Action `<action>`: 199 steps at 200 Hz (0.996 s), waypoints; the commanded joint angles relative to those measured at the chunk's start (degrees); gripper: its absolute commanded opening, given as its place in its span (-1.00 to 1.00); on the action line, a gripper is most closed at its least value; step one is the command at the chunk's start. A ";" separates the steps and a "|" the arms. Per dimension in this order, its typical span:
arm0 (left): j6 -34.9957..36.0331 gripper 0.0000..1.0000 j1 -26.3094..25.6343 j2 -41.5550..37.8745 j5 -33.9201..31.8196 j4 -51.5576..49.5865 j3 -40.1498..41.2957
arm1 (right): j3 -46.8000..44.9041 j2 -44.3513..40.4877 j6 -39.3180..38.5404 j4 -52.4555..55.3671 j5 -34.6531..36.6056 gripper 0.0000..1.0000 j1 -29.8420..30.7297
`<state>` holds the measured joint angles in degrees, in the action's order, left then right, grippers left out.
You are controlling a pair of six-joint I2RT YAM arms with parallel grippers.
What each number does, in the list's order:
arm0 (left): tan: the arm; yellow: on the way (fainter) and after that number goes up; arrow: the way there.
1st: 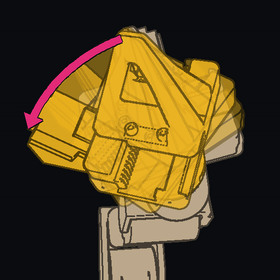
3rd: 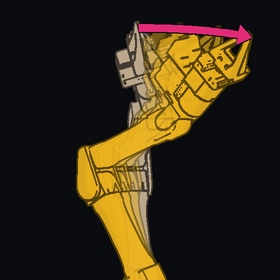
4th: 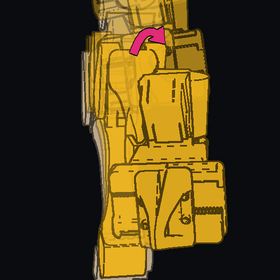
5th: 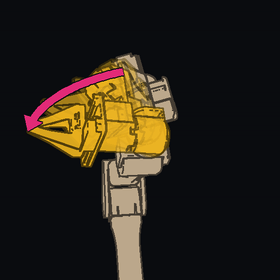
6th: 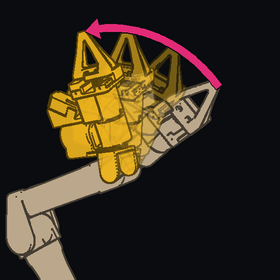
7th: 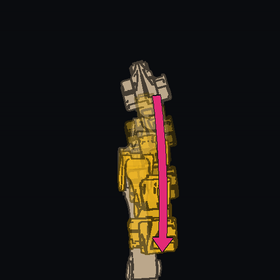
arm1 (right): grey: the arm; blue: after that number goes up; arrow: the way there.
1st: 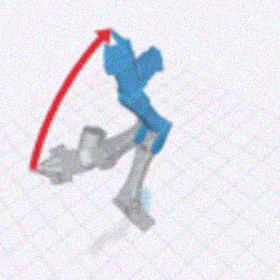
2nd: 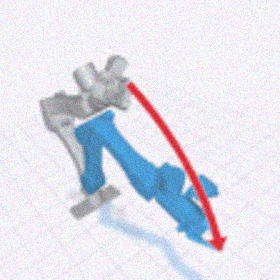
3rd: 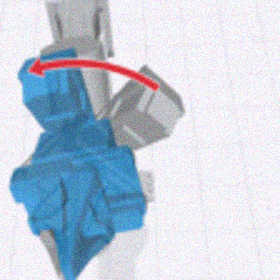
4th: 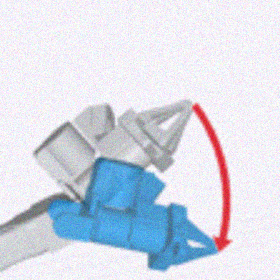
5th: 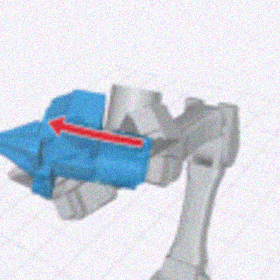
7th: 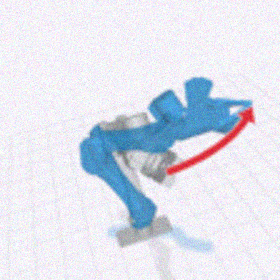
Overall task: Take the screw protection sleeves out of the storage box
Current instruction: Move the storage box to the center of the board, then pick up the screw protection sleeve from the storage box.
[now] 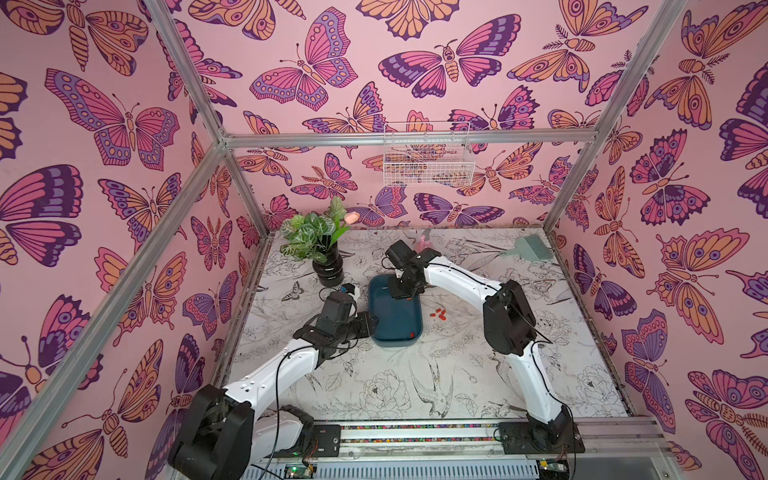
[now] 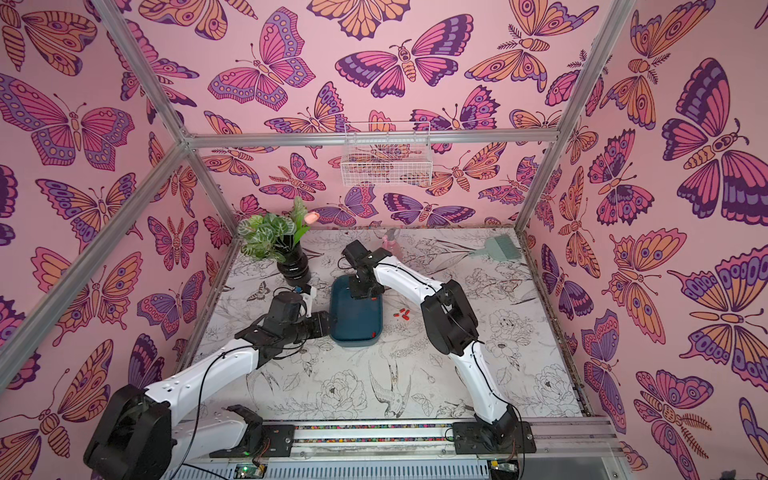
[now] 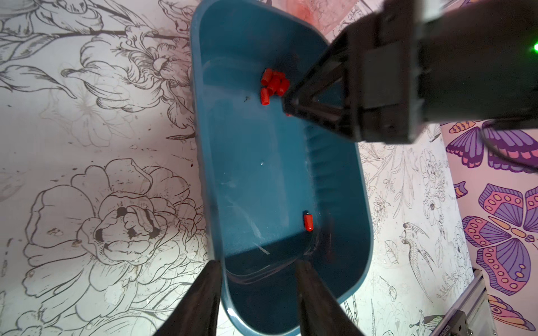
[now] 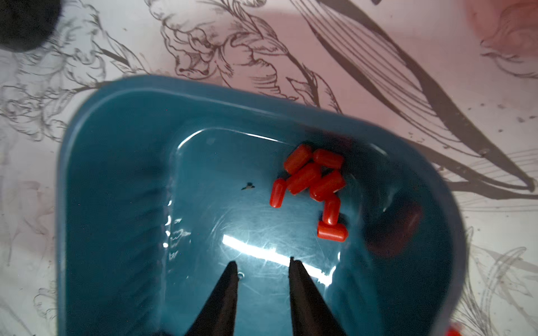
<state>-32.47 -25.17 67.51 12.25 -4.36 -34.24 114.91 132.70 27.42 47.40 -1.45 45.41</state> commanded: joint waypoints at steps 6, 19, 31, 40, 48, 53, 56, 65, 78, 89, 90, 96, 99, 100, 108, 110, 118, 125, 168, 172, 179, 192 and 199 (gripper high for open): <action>-0.32 -0.06 -0.23 -1.16 0.13 -0.37 1.02 | 0.74 2.02 1.97 -0.87 1.37 -0.35 0.23; -0.39 -0.06 -0.23 -0.95 0.23 -0.34 0.94 | 0.68 2.60 2.31 -1.28 1.37 -0.36 0.20; -0.37 -0.07 -0.23 -0.64 0.29 -0.30 0.91 | 0.67 3.20 2.57 -1.72 1.42 -0.36 0.18; -0.29 -0.06 -0.23 -0.53 0.36 -0.22 0.84 | 0.67 3.55 2.70 -2.17 1.43 -0.37 0.13; -0.24 -0.06 -0.23 -0.54 0.34 -0.30 0.84 | 0.76 3.92 2.74 -2.43 1.45 -0.38 0.16; -0.23 -0.06 -0.23 -0.62 0.32 -0.25 0.87 | 0.87 4.14 2.83 -2.61 1.48 -0.38 0.14; -0.22 -0.06 -0.24 -0.62 0.27 -0.26 0.84 | 0.92 4.21 2.84 -2.65 1.46 -0.38 0.20; -0.10 -0.06 -0.23 -0.62 0.32 -0.29 0.86 | 1.10 4.64 2.97 -2.92 1.54 -0.39 0.13; -0.10 -0.06 -0.23 -0.64 0.32 -0.29 0.86 | 1.36 5.22 3.09 -3.33 1.63 -0.40 0.15; 0.00 -0.06 -0.19 -0.57 0.23 -0.36 0.93 | 1.75 5.80 3.30 -3.42 1.64 -0.41 0.18; 0.02 -0.06 -0.21 -0.55 0.28 -0.37 0.93 | 1.78 5.85 3.28 -3.44 1.63 -0.41 0.19; 0.06 -0.06 -0.23 -0.57 0.27 -0.48 0.93 | 1.96 6.11 3.34 -3.45 1.63 -0.42 0.20; 0.05 -0.06 -0.23 -0.61 0.26 -0.55 0.93 | 2.06 6.17 3.42 -3.41 1.61 -0.42 0.21; 0.04 -0.07 -0.23 -0.53 0.24 -0.51 0.93 | 2.06 6.12 3.42 -3.43 1.62 -0.43 0.21; 0.10 -0.06 -0.23 -0.53 0.24 -0.58 0.95 | 2.16 6.41 3.43 -3.59 1.65 -0.43 0.06; 0.10 -0.06 -0.25 -0.53 0.30 -0.63 0.93 | 2.16 6.38 3.45 -3.62 1.68 -0.43 0.04; 0.06 -0.06 -0.23 -0.69 0.27 -0.73 0.93 | 2.20 6.59 3.60 -3.71 1.89 -0.43 0.03; 0.10 -0.06 -0.23 -0.77 0.32 -0.71 1.00 | 2.16 6.60 3.69 -3.88 1.98 -0.43 0.03; 0.01 -0.06 -0.23 -0.88 0.31 -0.99 0.77 | 3.52 7.46 3.62 -3.48 2.76 -0.43 -0.40; 0.04 -0.06 -0.23 -0.93 0.32 -1.00 0.75 | 3.73 7.70 3.53 -3.38 2.85 -0.43 -0.43; 0.08 -0.07 -0.23 -0.90 0.29 -1.08 0.67 | 4.06 7.97 3.58 -3.13 2.87 -0.42 -0.51; 0.20 -0.06 -0.23 -0.88 0.25 -1.11 0.66 | 4.48 8.37 3.52 -2.92 2.94 -0.42 -0.67; 0.21 -0.06 -0.23 -0.80 0.29 -1.09 0.66 | 4.62 8.45 3.57 -2.92 3.03 -0.41 -0.67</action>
<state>-32.45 -25.17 66.98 12.25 -4.60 -34.22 118.06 138.93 30.22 42.89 0.08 45.28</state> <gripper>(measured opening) 0.468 0.291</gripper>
